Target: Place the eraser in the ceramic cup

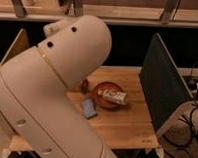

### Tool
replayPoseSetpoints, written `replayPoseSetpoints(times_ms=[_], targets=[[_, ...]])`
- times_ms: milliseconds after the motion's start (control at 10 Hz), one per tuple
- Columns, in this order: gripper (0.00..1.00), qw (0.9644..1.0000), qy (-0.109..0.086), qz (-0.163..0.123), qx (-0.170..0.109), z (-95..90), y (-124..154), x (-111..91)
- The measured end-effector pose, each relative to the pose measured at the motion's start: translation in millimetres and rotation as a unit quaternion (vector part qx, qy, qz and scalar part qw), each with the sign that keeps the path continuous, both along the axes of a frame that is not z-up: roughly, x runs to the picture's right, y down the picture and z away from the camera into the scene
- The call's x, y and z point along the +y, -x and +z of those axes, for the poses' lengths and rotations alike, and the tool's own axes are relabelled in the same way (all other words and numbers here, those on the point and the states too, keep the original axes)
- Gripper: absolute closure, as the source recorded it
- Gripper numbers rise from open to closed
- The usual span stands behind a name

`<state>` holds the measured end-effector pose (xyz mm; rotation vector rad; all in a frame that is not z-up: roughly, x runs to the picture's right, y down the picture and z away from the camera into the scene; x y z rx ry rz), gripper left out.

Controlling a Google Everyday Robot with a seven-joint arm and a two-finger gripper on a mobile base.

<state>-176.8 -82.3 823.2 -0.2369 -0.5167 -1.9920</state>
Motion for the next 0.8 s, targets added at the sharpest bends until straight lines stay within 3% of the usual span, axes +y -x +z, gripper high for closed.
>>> replayPoseSetpoints(times_ms=[300,500,800], targets=[[1.00,1.0000,0.000,0.004,-0.003,1.9,-2,2],[1.00,0.9994,-0.024,0.020,-0.013,11.9,-14,-19],[1.00,0.9952,-0.091,0.010,-0.034,25.2,-28,-93]])
